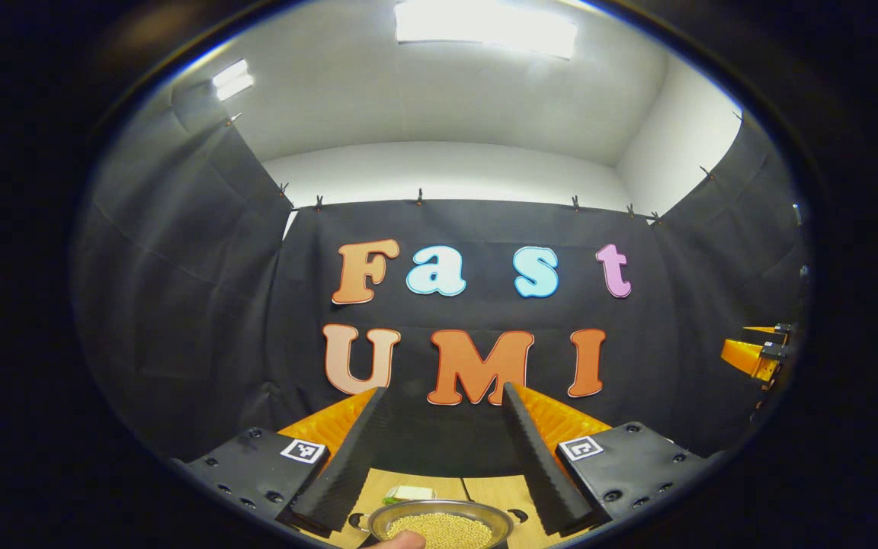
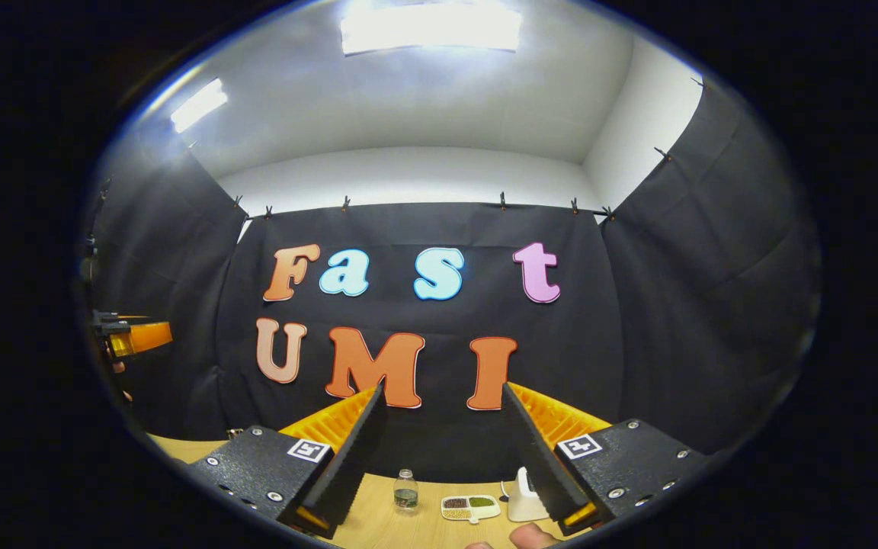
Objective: First push the handle of the pot to place it horizontally, then grasp the pot with both hands and set it on the induction cooktop.
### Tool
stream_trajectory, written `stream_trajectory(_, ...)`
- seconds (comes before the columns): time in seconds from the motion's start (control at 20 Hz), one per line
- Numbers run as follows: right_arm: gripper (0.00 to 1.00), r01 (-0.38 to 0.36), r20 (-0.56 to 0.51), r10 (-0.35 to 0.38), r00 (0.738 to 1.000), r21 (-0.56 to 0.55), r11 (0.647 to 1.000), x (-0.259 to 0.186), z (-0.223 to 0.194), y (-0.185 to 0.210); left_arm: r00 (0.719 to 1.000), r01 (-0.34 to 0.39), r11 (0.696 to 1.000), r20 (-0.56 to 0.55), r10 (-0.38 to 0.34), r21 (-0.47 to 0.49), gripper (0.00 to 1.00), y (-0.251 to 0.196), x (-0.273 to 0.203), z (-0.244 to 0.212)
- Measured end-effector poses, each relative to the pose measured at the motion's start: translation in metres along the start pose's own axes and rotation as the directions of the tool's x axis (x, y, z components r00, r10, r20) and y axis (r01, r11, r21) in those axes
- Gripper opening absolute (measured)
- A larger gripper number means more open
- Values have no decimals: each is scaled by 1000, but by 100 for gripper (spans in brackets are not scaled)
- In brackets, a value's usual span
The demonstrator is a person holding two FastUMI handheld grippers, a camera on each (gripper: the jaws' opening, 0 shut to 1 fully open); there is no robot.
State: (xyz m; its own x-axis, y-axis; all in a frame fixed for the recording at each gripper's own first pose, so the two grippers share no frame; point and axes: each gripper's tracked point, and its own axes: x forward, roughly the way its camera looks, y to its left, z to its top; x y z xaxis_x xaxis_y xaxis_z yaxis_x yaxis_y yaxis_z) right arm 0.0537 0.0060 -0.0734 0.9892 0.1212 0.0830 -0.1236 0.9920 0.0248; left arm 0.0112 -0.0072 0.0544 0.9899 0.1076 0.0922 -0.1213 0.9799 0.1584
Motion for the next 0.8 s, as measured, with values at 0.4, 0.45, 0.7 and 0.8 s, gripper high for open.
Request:
stream_trajectory(0.4, 93, -23, 109, 26, 994, -27, 999, -9, 22, 4, 1000, 14, 1000, 3, -14, -4, 98, -4, 7, -9)
stream_trajectory(0.45, 93, -21, 114, 25, 993, -34, 999, -8, 22, 4, 1000, 14, 1000, 2, -14, -9, 98, -3, 8, -11)
stream_trajectory(0.7, 93, -16, 108, 22, 994, -55, 998, -14, 22, 4, 1000, 30, 999, 9, -29, -19, 98, -5, 8, -13)
stream_trajectory(0.8, 93, -14, 109, 20, 994, -55, 998, -14, 23, 4, 999, 35, 999, 10, -34, -17, 99, -7, 8, -13)
